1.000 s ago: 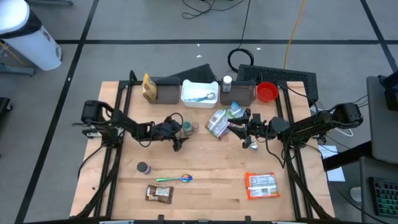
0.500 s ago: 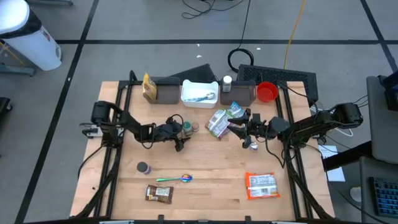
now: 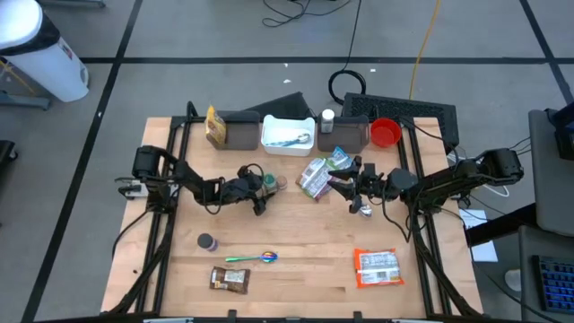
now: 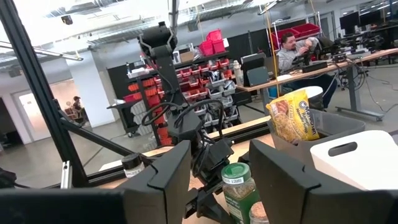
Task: Pick & Place Food Item
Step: Put the green seasoning bottle into the right black bin
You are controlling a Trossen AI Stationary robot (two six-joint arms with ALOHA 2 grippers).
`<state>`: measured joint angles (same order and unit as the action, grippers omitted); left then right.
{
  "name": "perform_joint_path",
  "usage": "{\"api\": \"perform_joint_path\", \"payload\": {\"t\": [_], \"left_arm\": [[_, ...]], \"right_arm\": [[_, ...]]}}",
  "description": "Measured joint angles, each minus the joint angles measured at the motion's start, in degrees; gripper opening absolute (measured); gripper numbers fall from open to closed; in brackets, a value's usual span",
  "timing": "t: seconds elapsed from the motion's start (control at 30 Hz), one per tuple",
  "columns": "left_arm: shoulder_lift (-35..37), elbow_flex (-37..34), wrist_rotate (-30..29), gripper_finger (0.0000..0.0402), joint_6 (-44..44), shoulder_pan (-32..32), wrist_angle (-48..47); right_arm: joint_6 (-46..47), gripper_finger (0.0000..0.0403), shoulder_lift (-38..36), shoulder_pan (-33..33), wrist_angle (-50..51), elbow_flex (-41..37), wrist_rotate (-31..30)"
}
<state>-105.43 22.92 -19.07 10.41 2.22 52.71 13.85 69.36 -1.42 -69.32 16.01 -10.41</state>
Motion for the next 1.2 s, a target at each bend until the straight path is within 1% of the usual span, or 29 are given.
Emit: {"api": "perform_joint_path", "payload": {"t": [0.17, 0.27, 0.37, 0.6, 0.83, 0.97, 1.07, 1.2], "left_arm": [[0.00, 0.00, 0.04, 0.0349, -0.19, 0.00, 0.15], [0.00, 0.00, 0.08, 0.0337, -0.19, -0.02, 0.54], [0.00, 0.00, 0.11, 0.0305, 0.01, -0.04, 0.88], [0.00, 0.00, 0.73, 0.0208, -0.15, -0.04, 0.97], [0.01, 0.00, 1.03, 0.0205, -0.18, -0.04, 0.95], [0.87, -0.02, 4.10, 0.0205, -2.49, -0.02, 0.48], [3.83, -0.11, 5.67, 0.0205, -3.92, -0.09, -0.78], [11.19, -0.09, 6.18, 0.0205, -5.35, -0.10, -5.88]], "right_arm": [[0.00, 0.0155, 0.00, -0.01, 0.00, 0.00, 0.00], [0.00, 0.0155, 0.00, -0.01, 0.00, 0.00, 0.00], [0.00, 0.0155, 0.00, -0.01, -0.02, 0.00, 0.00], [0.00, 0.0155, 0.00, -0.01, -0.02, 0.00, 0.00], [0.00, 0.0155, 0.00, -0.01, -0.02, 0.00, 0.00], [-0.04, 0.0155, 0.00, -0.01, -0.02, 0.00, 0.00], [-1.08, 0.0155, 0.00, -0.01, -0.02, 0.00, 0.00], [-1.51, 0.0155, 0.00, -0.01, -0.06, 0.00, 0.00]]}}
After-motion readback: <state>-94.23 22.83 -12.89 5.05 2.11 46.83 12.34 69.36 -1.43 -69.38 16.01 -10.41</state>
